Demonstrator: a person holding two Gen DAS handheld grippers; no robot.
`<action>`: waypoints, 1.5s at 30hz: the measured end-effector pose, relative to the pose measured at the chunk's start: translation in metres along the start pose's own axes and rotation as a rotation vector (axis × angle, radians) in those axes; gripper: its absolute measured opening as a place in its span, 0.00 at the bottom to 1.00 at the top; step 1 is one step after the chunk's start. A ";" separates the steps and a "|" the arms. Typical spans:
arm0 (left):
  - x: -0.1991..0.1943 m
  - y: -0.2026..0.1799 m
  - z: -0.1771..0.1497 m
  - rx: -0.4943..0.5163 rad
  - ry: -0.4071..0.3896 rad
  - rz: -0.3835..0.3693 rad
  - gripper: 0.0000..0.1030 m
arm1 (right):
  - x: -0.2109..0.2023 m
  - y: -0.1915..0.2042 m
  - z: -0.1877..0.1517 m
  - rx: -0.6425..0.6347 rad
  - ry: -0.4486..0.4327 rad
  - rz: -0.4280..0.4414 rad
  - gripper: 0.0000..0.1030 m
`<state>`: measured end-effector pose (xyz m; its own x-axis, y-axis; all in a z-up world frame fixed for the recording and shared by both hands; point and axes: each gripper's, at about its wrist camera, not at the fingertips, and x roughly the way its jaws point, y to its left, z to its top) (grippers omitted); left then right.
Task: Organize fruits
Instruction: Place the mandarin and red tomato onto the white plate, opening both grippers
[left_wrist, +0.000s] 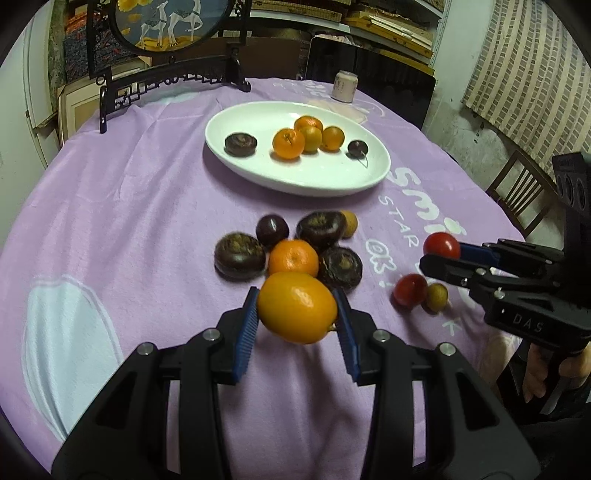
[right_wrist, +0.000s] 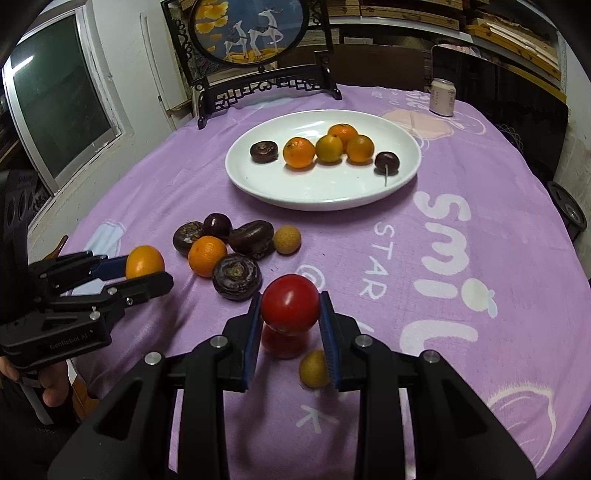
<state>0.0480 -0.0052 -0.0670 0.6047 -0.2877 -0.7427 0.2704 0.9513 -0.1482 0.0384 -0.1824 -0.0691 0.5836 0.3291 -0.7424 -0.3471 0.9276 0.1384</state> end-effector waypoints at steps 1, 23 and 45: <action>-0.001 0.001 0.005 0.003 -0.005 0.000 0.39 | 0.001 0.000 0.002 -0.003 -0.001 0.001 0.29; 0.113 0.041 0.205 -0.099 -0.035 0.119 0.39 | 0.102 -0.090 0.157 0.104 -0.053 -0.199 0.29; 0.017 0.062 0.093 -0.207 -0.169 0.211 0.57 | 0.066 -0.059 0.103 0.059 -0.116 -0.146 0.51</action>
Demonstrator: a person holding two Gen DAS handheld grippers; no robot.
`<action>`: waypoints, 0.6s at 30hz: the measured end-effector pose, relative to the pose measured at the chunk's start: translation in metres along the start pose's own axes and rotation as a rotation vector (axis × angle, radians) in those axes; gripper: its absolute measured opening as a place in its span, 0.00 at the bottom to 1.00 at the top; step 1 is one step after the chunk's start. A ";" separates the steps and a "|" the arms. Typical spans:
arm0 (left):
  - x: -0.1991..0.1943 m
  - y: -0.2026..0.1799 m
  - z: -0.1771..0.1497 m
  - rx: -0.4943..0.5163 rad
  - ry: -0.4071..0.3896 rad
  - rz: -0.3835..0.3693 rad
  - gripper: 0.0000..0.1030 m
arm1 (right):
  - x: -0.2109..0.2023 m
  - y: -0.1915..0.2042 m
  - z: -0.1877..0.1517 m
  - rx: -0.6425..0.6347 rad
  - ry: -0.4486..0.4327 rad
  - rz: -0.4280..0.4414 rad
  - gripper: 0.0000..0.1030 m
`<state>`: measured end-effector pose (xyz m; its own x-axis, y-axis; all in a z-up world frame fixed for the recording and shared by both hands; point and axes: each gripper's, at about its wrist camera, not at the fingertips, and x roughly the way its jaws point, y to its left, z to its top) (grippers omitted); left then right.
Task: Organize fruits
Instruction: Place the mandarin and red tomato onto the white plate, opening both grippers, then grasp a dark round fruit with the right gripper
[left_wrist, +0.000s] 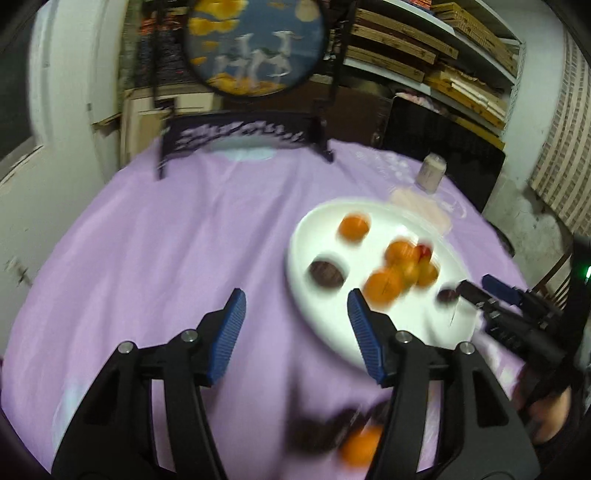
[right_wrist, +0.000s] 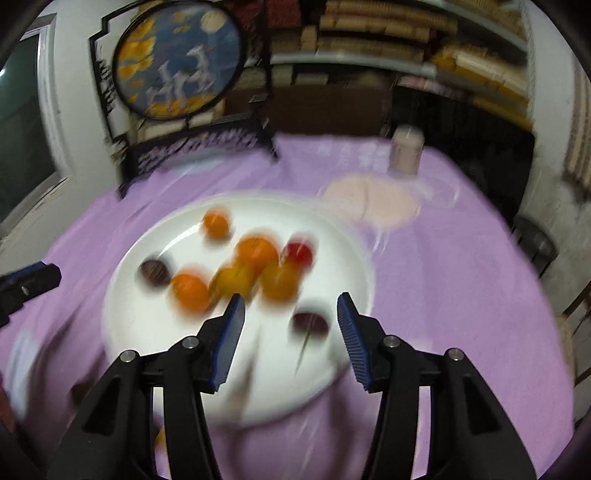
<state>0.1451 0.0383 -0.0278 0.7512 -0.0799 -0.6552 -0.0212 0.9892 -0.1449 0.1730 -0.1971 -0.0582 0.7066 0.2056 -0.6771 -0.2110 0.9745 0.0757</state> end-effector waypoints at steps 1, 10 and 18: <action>-0.012 0.009 -0.017 0.018 0.004 0.009 0.58 | -0.006 0.003 -0.011 0.018 0.045 0.046 0.51; -0.057 0.048 -0.080 0.044 0.039 0.032 0.63 | -0.051 0.081 -0.092 -0.146 0.216 0.243 0.51; -0.064 0.051 -0.091 0.038 0.046 -0.010 0.64 | -0.028 0.092 -0.090 -0.160 0.252 0.168 0.51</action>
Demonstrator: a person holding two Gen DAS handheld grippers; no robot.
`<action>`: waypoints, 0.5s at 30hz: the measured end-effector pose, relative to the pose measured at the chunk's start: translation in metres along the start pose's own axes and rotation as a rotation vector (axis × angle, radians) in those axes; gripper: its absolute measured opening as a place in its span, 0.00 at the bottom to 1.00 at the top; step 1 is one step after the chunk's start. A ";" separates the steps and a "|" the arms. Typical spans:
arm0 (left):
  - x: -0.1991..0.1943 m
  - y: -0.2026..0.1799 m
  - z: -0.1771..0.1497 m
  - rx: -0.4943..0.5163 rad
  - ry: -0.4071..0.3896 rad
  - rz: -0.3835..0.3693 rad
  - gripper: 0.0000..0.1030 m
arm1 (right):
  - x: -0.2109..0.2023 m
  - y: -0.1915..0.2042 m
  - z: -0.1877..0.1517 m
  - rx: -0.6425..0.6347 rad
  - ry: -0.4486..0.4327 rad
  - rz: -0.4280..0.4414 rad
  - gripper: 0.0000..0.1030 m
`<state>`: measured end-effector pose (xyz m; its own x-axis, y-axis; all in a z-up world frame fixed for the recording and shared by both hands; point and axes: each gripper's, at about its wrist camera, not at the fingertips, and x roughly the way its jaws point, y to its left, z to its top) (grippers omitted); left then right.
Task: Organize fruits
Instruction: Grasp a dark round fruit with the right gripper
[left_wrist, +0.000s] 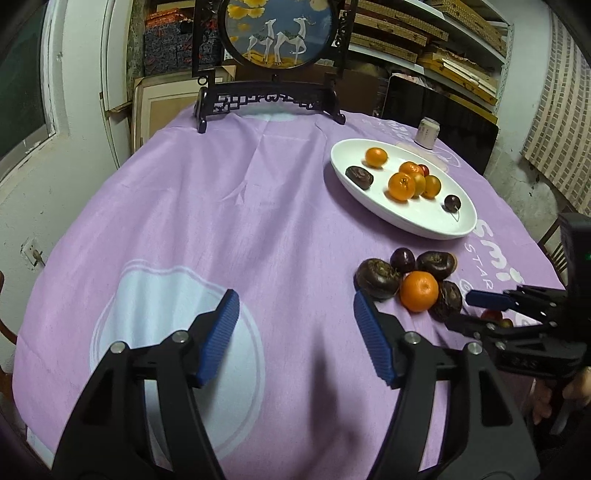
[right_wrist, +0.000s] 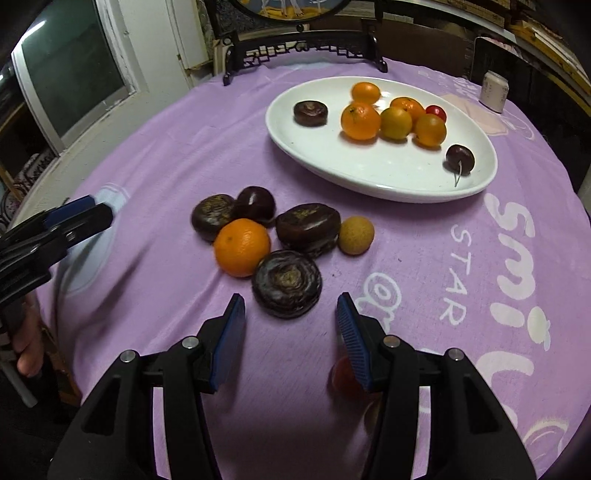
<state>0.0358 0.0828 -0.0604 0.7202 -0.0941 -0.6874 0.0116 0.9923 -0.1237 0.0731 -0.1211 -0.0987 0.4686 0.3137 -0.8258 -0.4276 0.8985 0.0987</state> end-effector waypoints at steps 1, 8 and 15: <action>0.000 0.000 -0.001 -0.002 0.004 -0.007 0.64 | 0.003 0.001 0.001 0.001 0.004 -0.004 0.51; -0.004 -0.016 -0.005 0.033 0.010 -0.044 0.68 | 0.013 0.012 0.000 -0.077 -0.023 -0.062 0.40; -0.002 -0.033 -0.007 0.066 0.035 -0.066 0.68 | -0.045 -0.019 -0.005 0.025 -0.148 -0.042 0.40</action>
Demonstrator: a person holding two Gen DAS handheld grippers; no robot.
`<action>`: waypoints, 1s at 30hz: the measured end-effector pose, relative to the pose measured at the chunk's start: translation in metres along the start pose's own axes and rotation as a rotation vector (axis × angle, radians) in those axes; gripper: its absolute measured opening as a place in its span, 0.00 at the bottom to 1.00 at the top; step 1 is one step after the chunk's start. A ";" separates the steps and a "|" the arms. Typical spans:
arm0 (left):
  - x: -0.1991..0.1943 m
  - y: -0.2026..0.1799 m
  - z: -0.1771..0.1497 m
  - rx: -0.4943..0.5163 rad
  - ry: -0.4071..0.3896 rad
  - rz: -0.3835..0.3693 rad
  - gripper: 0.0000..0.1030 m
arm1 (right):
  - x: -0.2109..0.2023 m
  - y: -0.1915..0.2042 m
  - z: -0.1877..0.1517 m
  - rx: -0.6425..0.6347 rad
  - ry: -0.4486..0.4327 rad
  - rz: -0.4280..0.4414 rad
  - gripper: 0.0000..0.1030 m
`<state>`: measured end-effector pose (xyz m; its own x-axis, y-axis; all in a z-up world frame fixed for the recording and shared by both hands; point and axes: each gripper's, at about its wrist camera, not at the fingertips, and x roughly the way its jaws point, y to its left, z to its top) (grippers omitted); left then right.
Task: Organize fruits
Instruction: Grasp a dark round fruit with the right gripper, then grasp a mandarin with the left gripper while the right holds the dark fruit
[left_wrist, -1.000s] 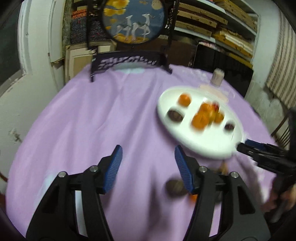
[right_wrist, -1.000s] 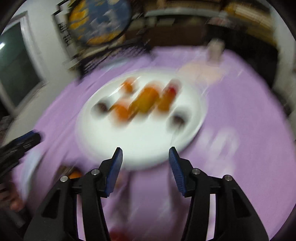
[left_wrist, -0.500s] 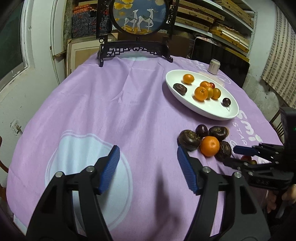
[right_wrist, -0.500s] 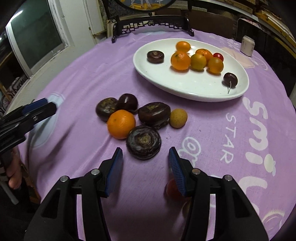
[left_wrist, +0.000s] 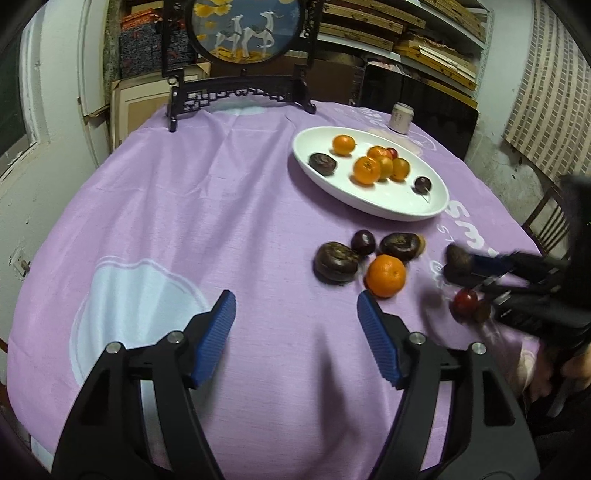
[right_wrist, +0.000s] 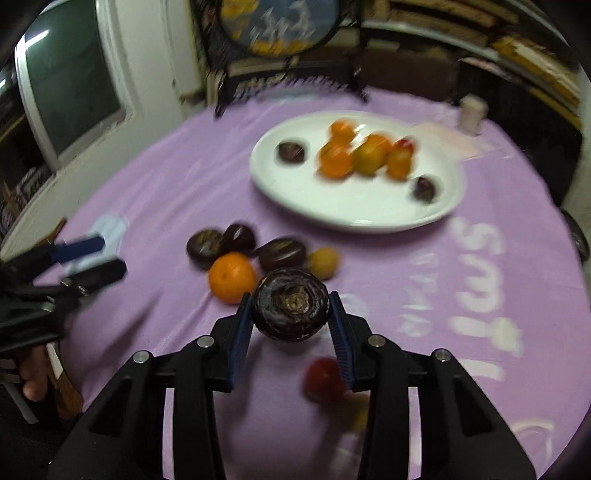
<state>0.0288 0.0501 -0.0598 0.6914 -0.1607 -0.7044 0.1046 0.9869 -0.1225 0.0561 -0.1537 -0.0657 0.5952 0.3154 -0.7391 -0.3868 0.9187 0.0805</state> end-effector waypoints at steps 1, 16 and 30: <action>0.001 -0.003 0.000 0.006 0.004 -0.006 0.68 | -0.010 -0.008 0.000 0.018 -0.020 -0.009 0.40; 0.030 -0.073 0.009 0.145 0.074 -0.131 0.70 | -0.058 -0.057 -0.044 0.151 -0.053 -0.067 0.40; 0.091 -0.082 0.022 0.159 0.158 -0.028 0.36 | -0.062 -0.056 -0.050 0.154 -0.058 -0.033 0.40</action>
<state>0.0983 -0.0451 -0.0986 0.5675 -0.1758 -0.8044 0.2423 0.9693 -0.0409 0.0056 -0.2360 -0.0579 0.6469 0.2935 -0.7038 -0.2566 0.9529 0.1615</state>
